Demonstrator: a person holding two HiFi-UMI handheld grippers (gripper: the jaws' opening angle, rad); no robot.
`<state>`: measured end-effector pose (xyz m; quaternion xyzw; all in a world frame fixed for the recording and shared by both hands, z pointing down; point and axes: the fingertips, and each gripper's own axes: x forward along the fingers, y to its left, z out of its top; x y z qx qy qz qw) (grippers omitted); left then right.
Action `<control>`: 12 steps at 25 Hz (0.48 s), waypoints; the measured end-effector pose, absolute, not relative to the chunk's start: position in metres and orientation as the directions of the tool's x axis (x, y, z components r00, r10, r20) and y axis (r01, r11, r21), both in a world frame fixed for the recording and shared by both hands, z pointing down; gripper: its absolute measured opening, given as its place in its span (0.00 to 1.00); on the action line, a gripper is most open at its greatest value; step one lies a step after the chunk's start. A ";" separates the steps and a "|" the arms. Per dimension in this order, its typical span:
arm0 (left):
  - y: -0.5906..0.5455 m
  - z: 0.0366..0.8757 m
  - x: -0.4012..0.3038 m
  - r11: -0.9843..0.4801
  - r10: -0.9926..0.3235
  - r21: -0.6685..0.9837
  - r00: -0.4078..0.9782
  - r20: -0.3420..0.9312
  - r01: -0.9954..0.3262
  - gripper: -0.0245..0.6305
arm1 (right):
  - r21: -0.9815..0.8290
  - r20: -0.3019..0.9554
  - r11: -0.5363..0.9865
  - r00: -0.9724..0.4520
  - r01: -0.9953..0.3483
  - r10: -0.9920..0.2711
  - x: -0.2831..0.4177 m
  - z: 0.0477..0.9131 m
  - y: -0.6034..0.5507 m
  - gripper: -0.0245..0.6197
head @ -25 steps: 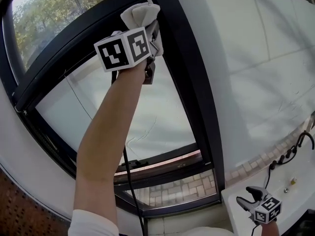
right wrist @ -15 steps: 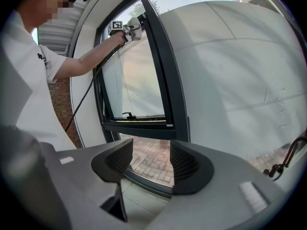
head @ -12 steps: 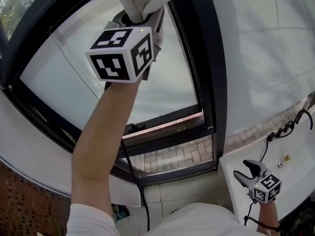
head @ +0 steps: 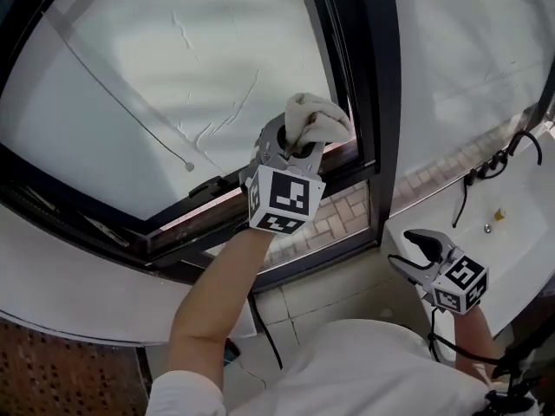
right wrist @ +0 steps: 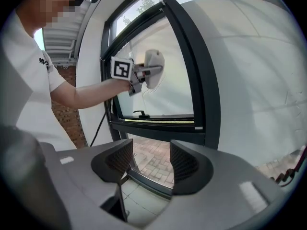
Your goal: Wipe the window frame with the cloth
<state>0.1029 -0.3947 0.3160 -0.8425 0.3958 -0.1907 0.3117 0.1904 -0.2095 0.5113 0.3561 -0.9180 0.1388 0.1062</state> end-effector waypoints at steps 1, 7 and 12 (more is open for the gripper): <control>-0.403 0.342 0.102 -0.510 -0.789 -0.668 0.604 0.112 -0.542 0.26 | -0.184 0.296 0.704 -0.721 -0.686 -0.626 0.188 0.512 -0.206 0.42; -0.446 0.467 0.114 -0.613 -0.762 -0.638 0.561 0.322 -0.466 0.26 | -0.208 0.335 0.638 -0.667 -0.741 -0.666 0.200 0.528 -0.189 0.42; -0.473 0.538 0.124 -0.678 -0.730 -0.605 0.473 0.493 -0.417 0.26 | -0.230 0.349 0.562 -0.606 -0.794 -0.715 0.237 0.538 -0.177 0.42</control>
